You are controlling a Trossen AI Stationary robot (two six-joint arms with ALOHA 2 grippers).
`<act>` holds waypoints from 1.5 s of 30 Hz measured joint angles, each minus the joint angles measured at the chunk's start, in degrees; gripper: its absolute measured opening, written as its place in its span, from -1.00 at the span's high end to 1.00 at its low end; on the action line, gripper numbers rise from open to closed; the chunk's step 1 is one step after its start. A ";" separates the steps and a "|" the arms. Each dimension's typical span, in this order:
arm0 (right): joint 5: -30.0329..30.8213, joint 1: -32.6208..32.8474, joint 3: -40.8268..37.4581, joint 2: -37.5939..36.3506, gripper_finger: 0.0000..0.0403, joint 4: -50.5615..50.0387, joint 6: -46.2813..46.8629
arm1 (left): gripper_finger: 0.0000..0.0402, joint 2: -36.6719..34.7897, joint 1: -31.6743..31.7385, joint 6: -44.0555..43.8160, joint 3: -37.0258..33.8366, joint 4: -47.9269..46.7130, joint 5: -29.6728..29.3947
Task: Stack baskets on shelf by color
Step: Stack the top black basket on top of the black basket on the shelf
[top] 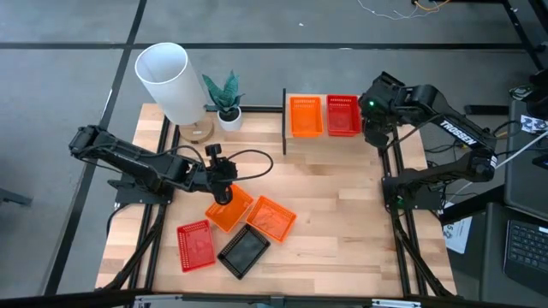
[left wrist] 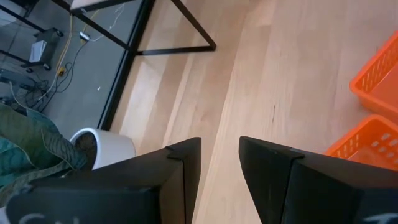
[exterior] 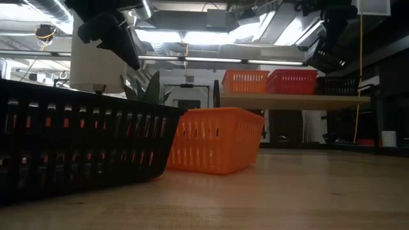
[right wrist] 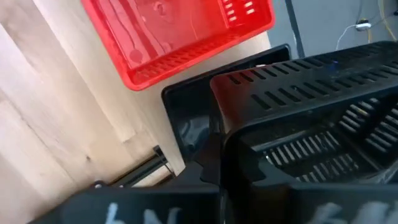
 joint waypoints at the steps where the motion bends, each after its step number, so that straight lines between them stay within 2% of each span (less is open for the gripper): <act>1: -0.81 -0.61 0.00 0.00 1.00 -0.01 -0.05 | 0.49 -0.01 0.00 -0.04 0.00 0.07 0.00; 4: -1.48 -2.18 0.00 0.00 1.00 -0.02 1.44 | 0.49 -0.01 0.00 -0.44 0.00 0.05 0.00; 8: 2.99 -3.36 0.00 0.02 1.00 0.00 5.82 | 0.49 -0.01 0.00 -0.44 0.00 0.08 0.00; 17: 0.75 -3.42 -0.04 -0.02 1.00 -0.02 -5.98 | 0.49 -0.01 0.00 -0.46 0.00 0.08 0.00; 21: 0.60 -3.42 -1.04 0.07 1.00 0.11 -3.61 | 0.49 -0.01 0.00 -0.46 0.00 0.06 0.02; 25: -0.42 -3.42 -6.25 -0.30 1.00 -0.09 -3.25 | 0.49 -0.03 0.00 -0.46 0.00 0.06 0.02; 28: 1.98 -3.36 -9.51 -0.22 1.00 -0.13 -3.50 | 0.49 -0.03 0.00 -0.48 0.00 0.06 0.02; 34: -0.12 -3.36 -10.14 -0.26 1.00 0.04 -3.59 | 0.49 -0.03 0.00 -0.46 0.00 0.06 0.02; 38: -3.34 -3.36 -10.14 -0.26 0.91 0.02 -5.42 | 0.49 -0.03 0.00 -0.46 0.00 0.15 0.02; 45: -3.42 -3.36 -10.14 -0.26 0.62 0.02 -4.80 | 0.49 -0.03 0.00 -0.46 0.00 0.15 0.02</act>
